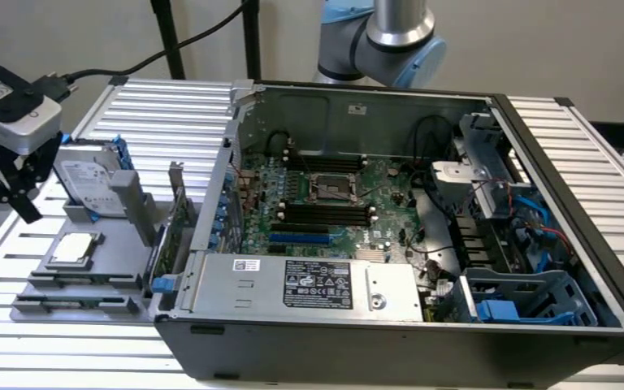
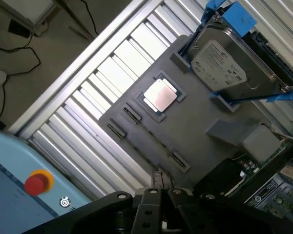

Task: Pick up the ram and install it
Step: 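Pick up the ram and move it above insertion slot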

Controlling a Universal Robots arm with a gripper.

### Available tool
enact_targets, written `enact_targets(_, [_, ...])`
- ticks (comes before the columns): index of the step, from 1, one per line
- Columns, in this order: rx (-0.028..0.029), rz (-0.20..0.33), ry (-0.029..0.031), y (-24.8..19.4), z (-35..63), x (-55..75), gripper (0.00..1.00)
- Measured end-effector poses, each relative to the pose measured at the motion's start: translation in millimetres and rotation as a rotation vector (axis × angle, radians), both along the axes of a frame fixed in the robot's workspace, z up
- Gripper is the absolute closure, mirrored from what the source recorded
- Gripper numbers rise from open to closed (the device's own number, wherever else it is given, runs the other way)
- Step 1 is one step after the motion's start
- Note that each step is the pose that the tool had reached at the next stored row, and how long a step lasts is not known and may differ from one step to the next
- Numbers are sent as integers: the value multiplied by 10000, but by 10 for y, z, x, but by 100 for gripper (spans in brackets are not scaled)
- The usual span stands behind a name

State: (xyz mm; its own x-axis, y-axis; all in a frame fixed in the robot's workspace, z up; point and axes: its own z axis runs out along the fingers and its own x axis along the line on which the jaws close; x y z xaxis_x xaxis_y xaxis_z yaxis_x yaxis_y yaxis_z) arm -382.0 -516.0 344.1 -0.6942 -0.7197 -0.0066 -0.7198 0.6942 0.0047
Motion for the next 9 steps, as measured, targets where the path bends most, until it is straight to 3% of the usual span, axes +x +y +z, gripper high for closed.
enact_targets(9, [0, 1625, 0, 0, -28, 0, 89])
